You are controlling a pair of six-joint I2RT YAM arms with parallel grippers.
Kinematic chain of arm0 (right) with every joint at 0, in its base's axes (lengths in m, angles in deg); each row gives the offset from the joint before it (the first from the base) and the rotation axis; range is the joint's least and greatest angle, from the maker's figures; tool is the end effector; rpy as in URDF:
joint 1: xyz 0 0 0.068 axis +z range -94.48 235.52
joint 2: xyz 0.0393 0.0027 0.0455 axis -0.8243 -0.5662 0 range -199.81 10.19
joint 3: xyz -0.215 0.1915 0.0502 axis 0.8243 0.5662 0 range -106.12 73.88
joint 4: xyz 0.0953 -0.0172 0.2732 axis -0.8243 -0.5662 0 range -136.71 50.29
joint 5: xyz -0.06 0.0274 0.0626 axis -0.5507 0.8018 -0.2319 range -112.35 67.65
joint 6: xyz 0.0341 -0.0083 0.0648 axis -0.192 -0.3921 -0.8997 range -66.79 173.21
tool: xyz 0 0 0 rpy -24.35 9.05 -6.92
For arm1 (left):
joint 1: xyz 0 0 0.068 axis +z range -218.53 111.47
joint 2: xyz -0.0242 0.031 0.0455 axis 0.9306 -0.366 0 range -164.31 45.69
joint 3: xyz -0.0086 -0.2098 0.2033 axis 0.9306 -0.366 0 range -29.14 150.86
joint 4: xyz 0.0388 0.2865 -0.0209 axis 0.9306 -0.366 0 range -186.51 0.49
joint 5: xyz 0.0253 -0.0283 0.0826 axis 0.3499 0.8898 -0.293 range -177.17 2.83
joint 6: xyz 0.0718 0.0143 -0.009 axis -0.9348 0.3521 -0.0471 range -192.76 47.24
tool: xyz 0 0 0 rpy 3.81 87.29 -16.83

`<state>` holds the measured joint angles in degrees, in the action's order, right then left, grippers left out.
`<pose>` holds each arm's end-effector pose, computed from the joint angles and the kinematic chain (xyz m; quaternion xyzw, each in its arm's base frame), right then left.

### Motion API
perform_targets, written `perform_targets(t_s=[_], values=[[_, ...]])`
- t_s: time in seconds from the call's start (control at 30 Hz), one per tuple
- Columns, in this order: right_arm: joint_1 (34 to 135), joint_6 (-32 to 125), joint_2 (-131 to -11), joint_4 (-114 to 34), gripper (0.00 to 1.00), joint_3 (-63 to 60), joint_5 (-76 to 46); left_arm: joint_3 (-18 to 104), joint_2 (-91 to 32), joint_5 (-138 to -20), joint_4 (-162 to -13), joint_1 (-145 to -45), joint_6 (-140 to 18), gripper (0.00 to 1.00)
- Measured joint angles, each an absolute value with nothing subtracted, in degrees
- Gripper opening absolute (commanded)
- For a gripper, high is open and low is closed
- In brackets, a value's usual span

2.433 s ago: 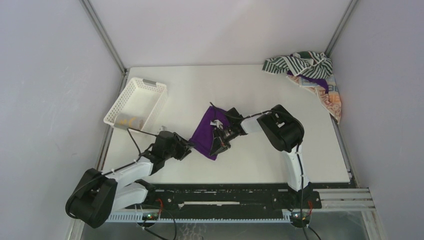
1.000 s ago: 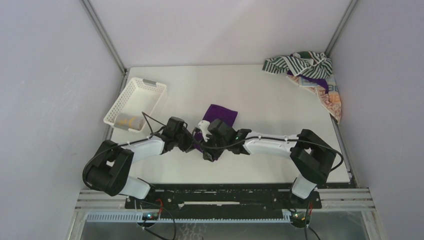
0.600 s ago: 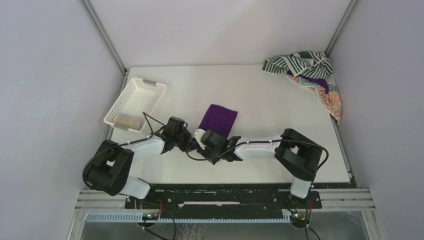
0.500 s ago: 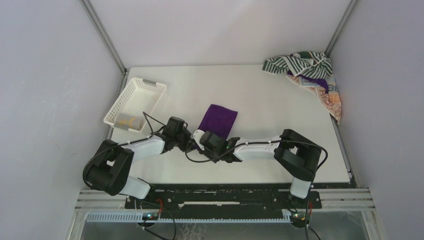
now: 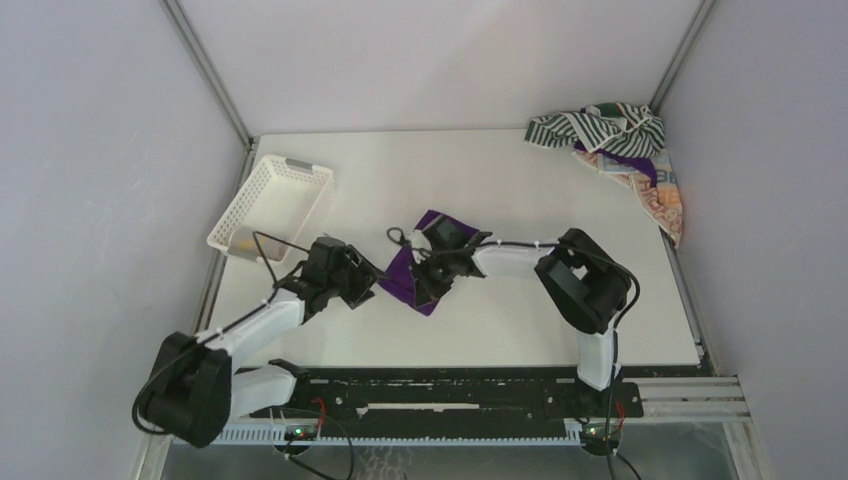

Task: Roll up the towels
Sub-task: Roll the towel at the center of the board.

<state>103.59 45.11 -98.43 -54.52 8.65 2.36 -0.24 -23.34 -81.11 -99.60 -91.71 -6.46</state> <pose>0.2617 0.3299 0.1269 -0.3762 0.8628 0.3076 0.1393 0.2309 -0.1061 0.1433 -0.3283 0.8799 -0.2745 0.2064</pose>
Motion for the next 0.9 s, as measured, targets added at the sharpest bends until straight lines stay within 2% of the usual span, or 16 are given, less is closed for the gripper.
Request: perform_targets(t_s=[0.2,0.37,0.9], values=[[96.75,36.81,-104.44,-53.67,0.00,6.95,19.58,-3.41,-11.87,-82.99,-99.82,-91.40,-6.81,0.65],[93.27,28.61,-108.77,-49.54,0.00,7.32,29.70,-7.89,-10.42,-82.29,-98.26,-91.40,-6.33,0.63],[91.37,19.43,-113.36,-44.93,0.00,7.56,38.23,-9.24,-21.72,-78.97,-88.36,-91.49,-5.34,0.60]])
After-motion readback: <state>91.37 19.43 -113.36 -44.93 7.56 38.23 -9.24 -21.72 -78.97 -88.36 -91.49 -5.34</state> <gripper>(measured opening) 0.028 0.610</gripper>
